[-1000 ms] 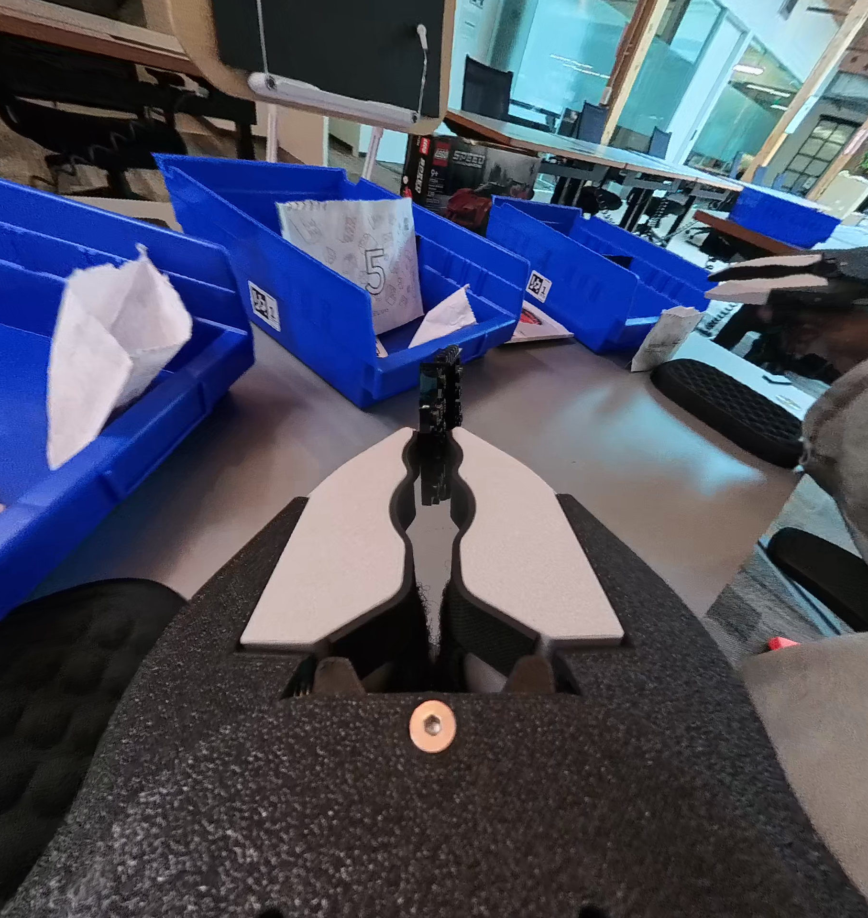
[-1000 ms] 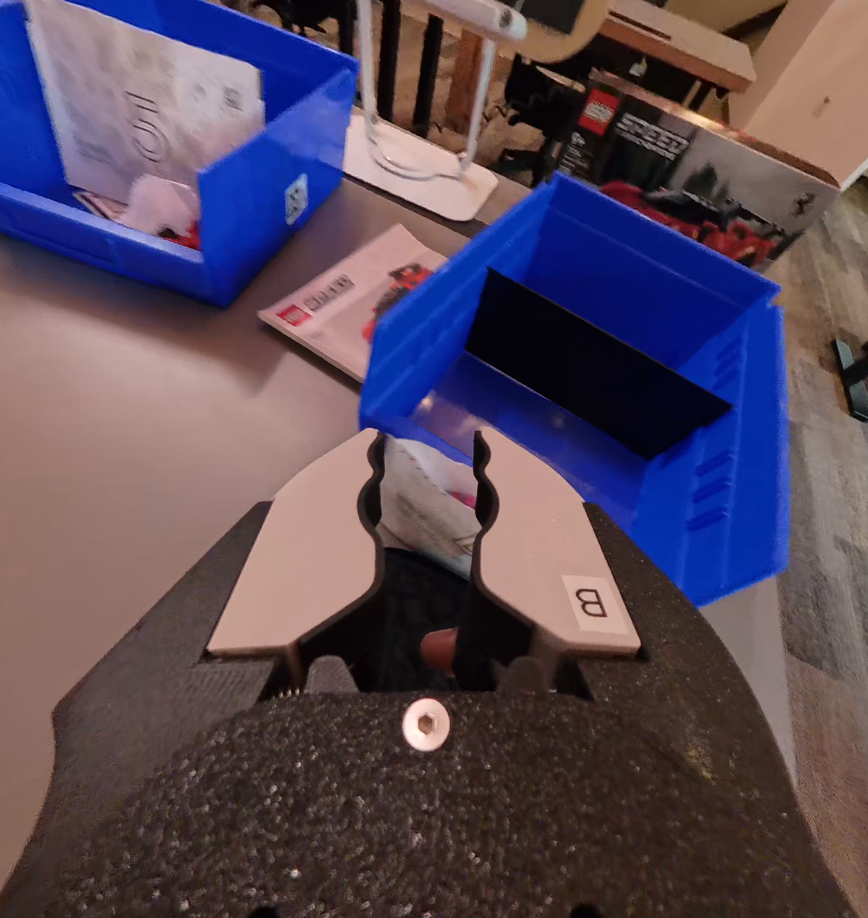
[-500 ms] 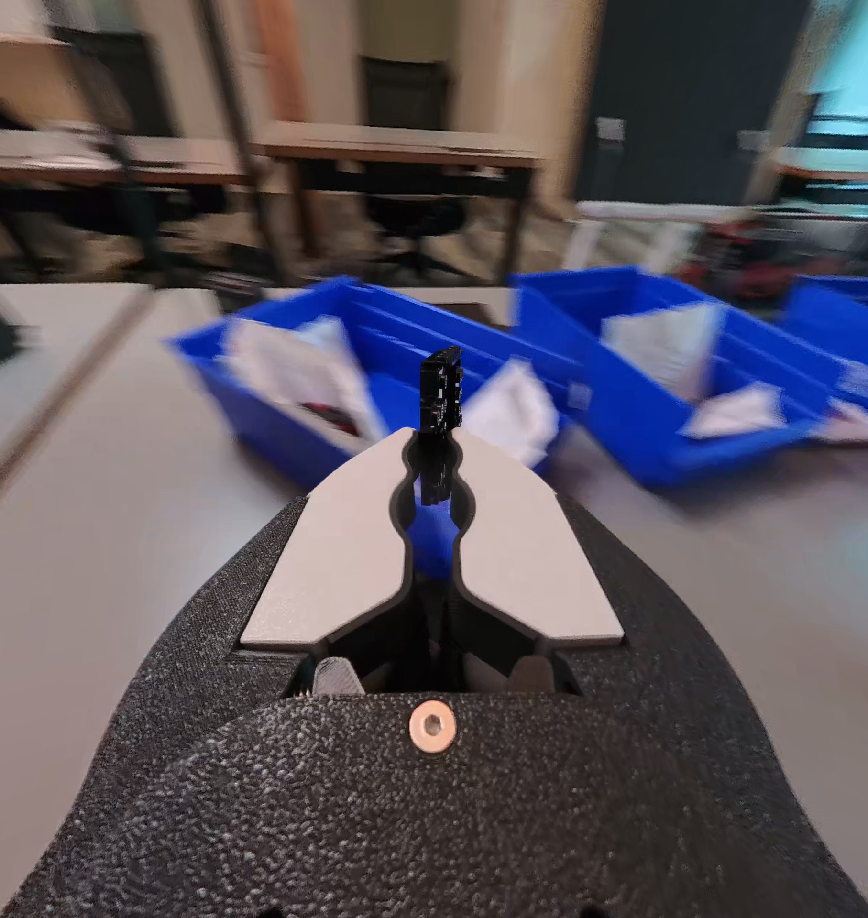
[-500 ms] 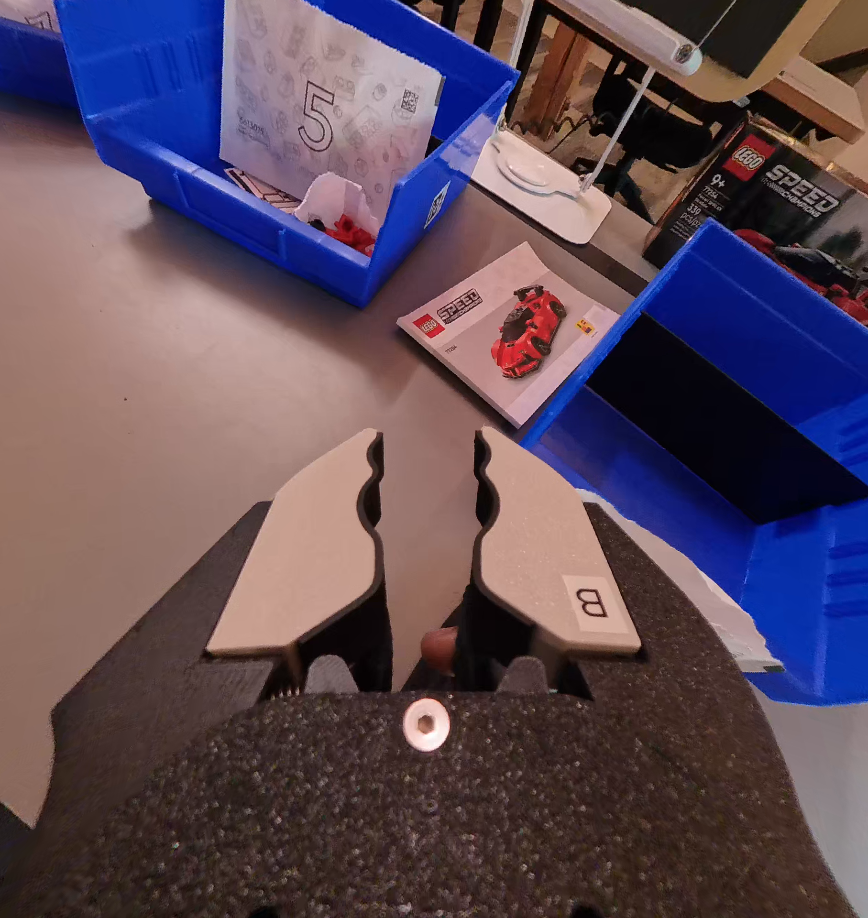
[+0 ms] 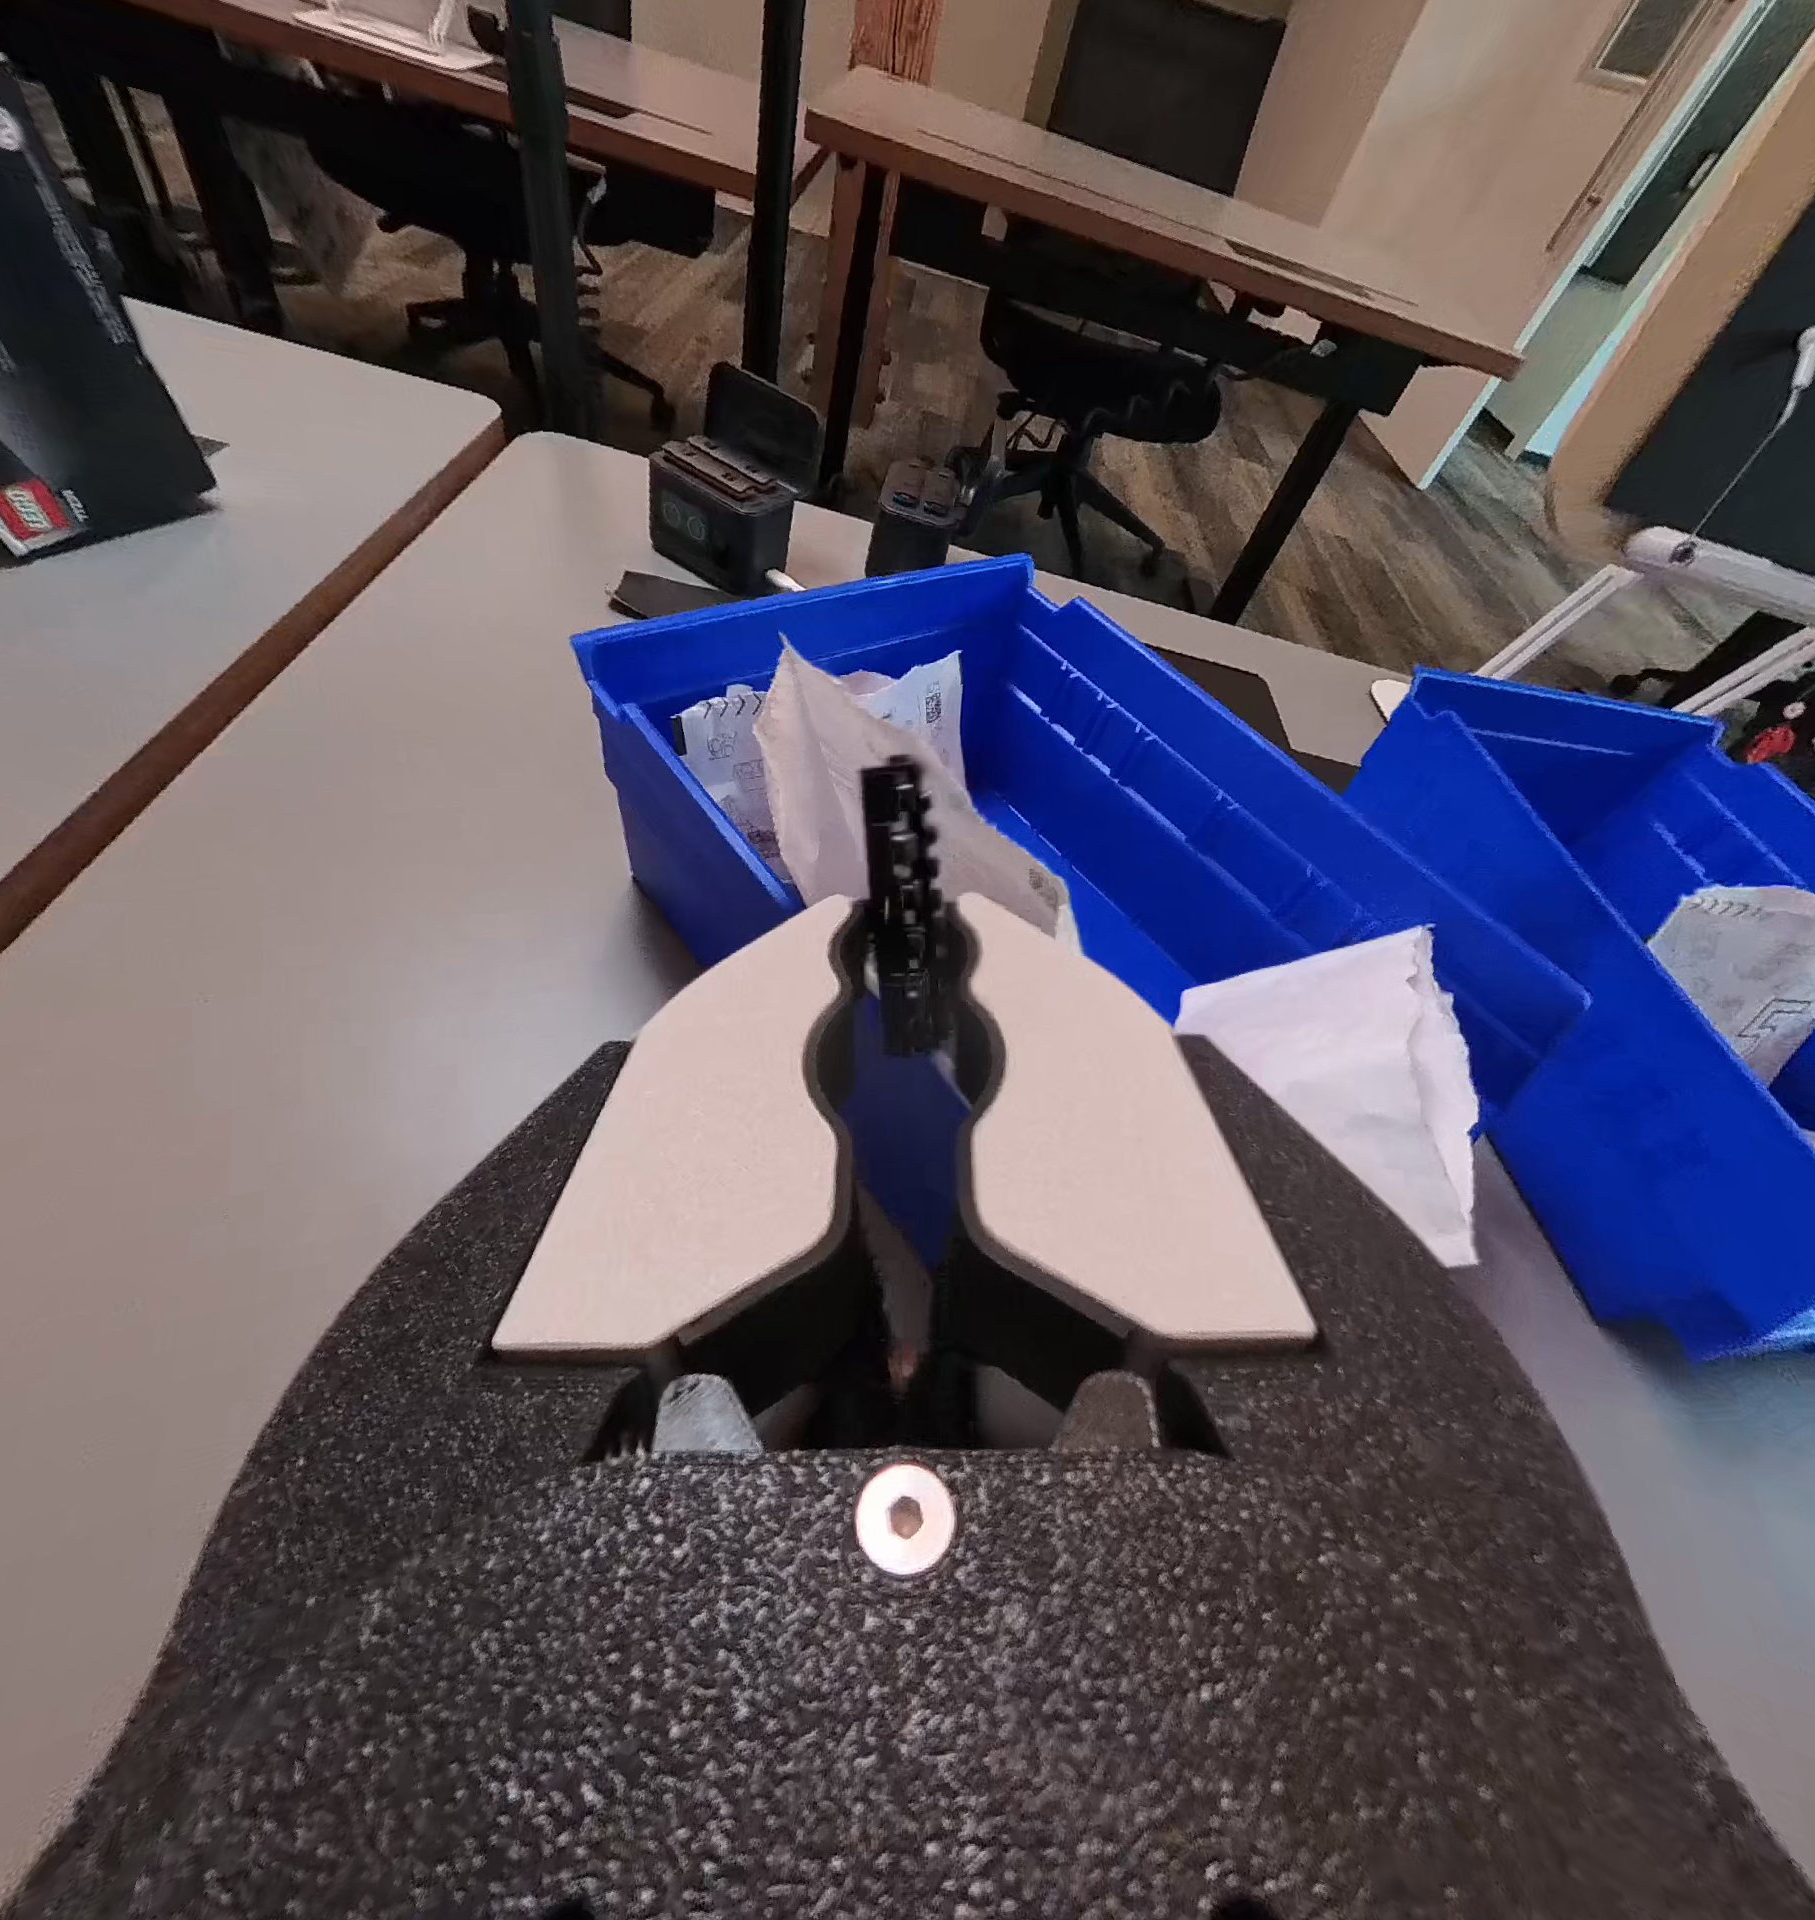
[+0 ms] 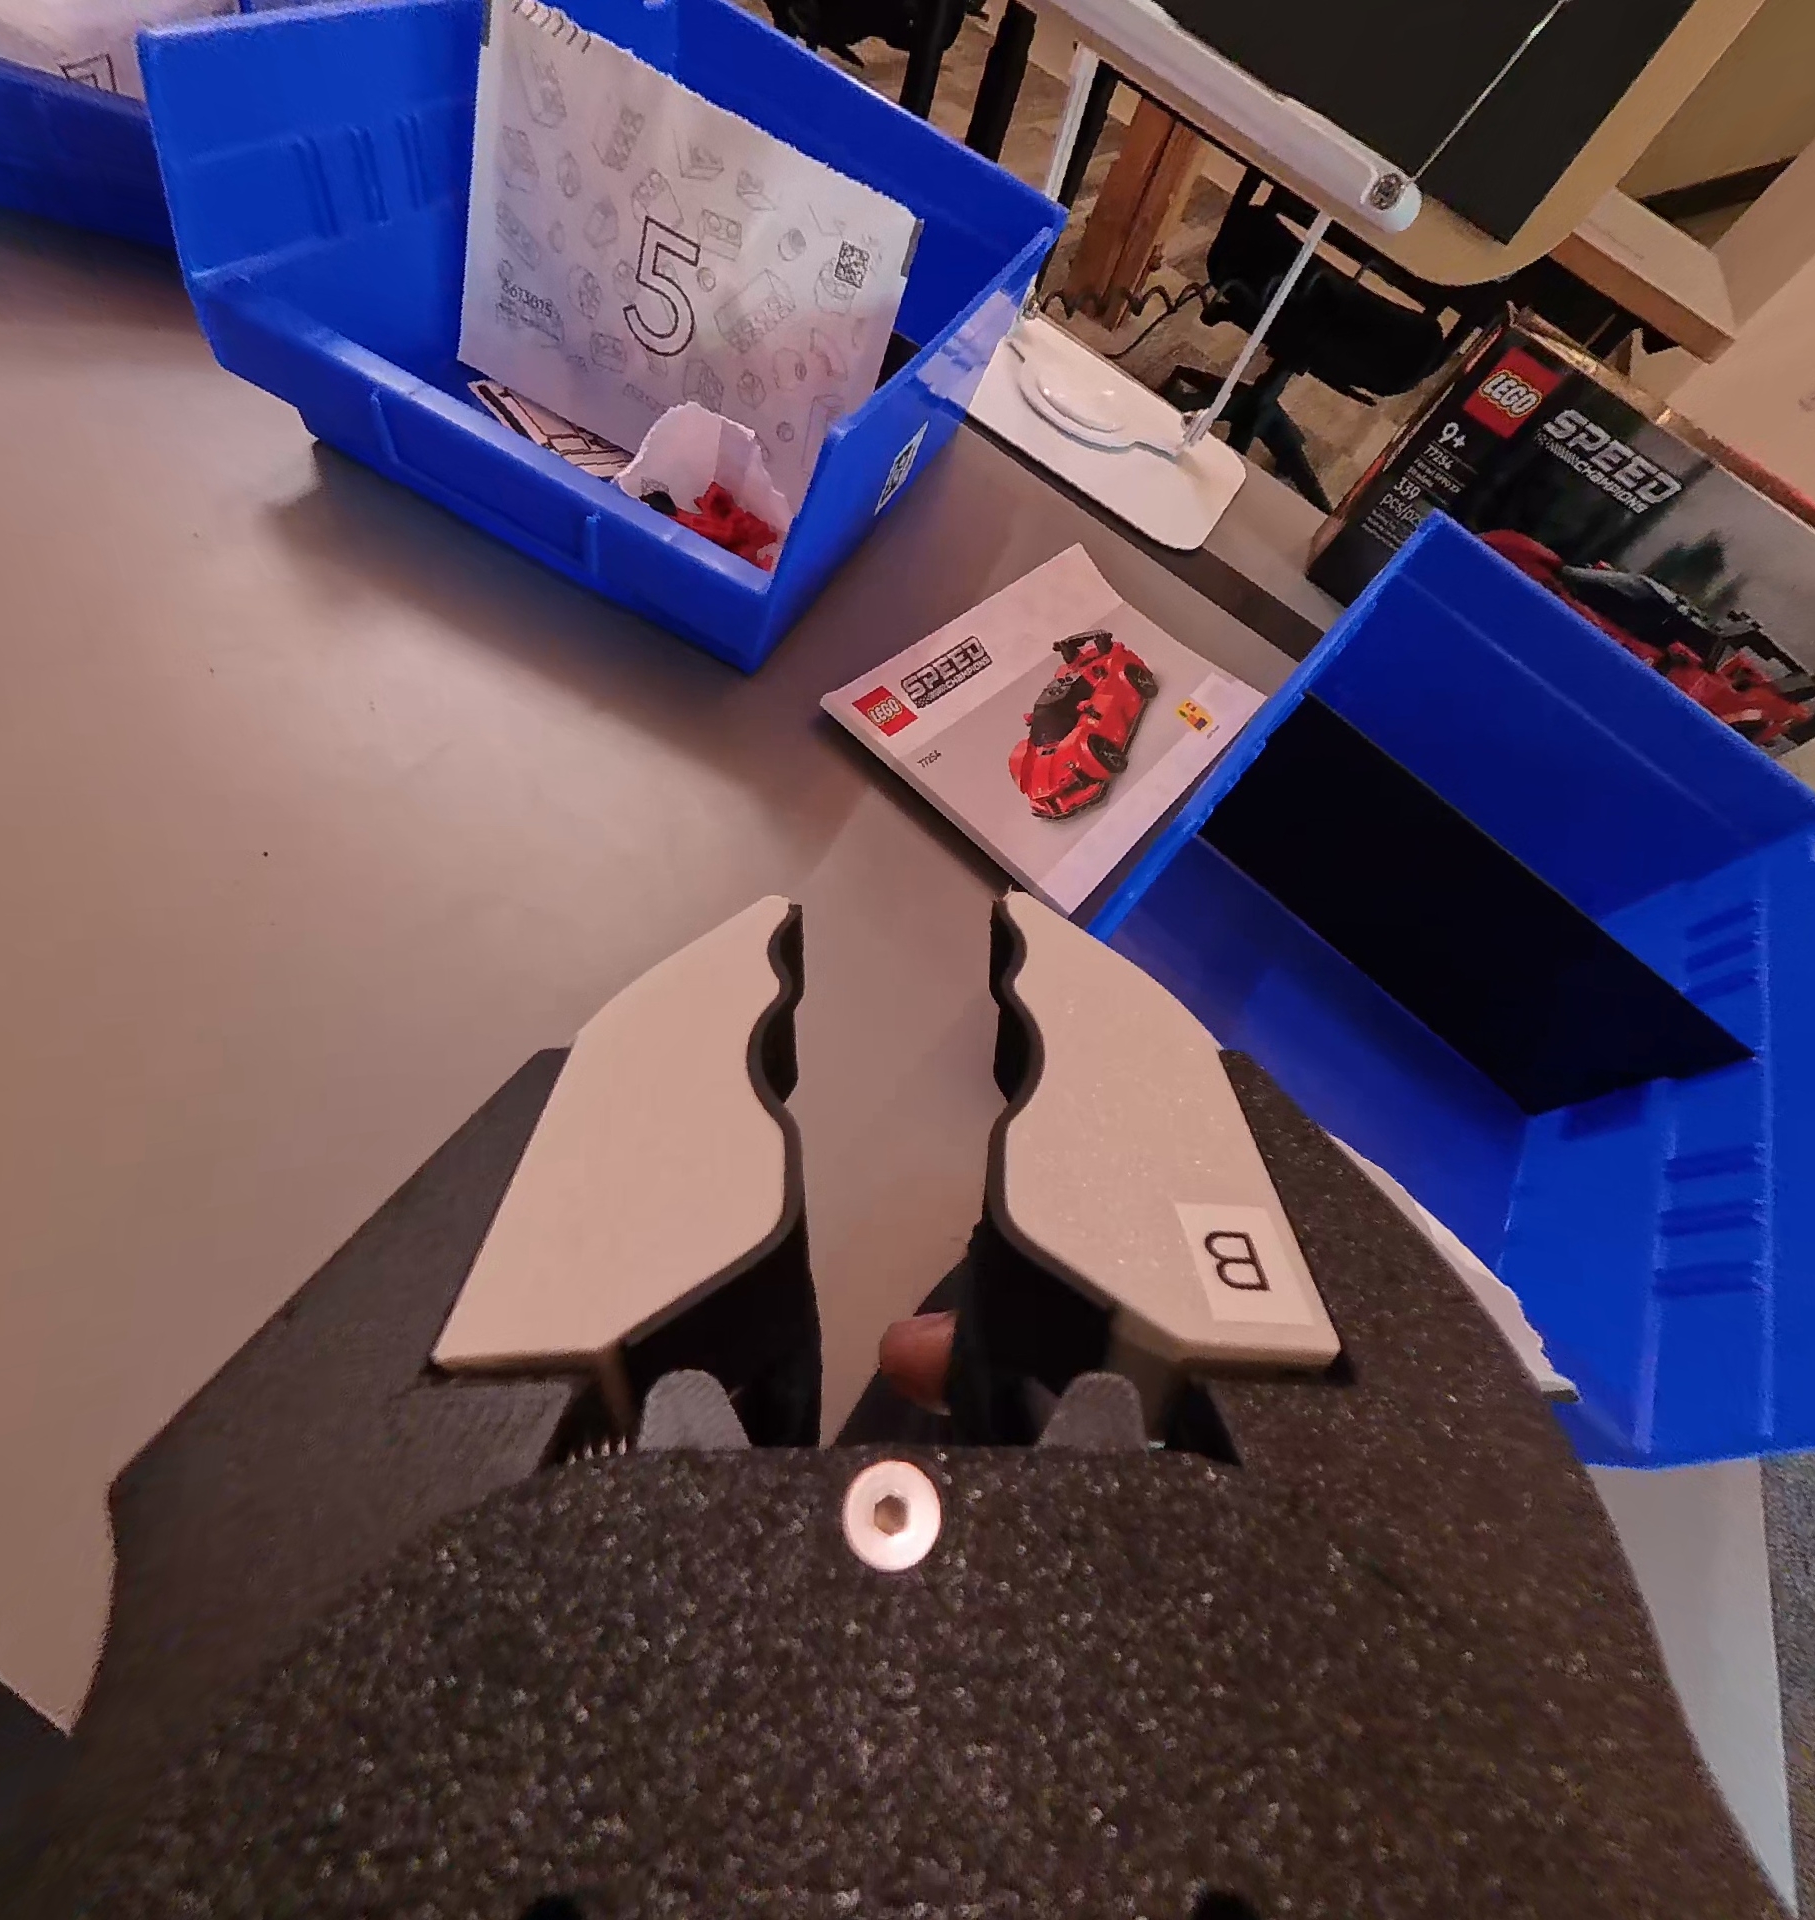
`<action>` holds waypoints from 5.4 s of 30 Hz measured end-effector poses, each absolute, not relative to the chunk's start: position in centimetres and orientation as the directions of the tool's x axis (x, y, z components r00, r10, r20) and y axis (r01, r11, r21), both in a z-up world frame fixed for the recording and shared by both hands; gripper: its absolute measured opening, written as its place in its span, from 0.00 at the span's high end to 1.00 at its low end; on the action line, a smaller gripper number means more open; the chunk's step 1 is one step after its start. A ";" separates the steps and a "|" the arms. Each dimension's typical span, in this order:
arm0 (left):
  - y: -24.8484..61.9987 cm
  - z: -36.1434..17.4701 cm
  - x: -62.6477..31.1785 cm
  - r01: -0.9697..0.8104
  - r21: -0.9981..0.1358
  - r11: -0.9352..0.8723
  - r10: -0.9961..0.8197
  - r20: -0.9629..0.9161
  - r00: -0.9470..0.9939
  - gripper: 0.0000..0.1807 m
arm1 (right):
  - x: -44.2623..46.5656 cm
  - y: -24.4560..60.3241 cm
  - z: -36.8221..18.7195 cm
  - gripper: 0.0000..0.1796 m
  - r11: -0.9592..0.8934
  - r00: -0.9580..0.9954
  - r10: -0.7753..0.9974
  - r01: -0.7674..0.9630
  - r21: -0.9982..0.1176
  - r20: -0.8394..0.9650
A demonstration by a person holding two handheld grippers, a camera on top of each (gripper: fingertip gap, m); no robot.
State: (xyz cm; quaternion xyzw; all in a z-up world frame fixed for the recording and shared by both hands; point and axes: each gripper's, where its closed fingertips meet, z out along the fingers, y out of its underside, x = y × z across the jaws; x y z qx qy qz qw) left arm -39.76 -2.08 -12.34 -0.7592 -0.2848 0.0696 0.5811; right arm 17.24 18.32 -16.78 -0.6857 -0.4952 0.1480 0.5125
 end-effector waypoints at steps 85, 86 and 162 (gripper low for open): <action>-2.0 -14.0 -7.4 -0.103 -0.977 -0.187 0.072 -0.118 0.990 1.00 | 15.5 10.3 -15.2 1.00 -0.143 0.687 0.708 0.363 -0.921 0.161; -1.6 -14.1 -7.6 -0.095 -0.975 -0.201 0.070 -0.111 0.991 0.98 | 15.6 10.5 -15.3 1.00 -0.147 0.686 0.710 0.364 -0.920 0.159; -0.5 -8.7 -7.3 -0.100 -0.994 -0.048 -0.235 -0.086 0.968 0.34 | 9.8 15.4 1.1 0.53 0.701 -0.170 0.713 0.198 -0.685 0.681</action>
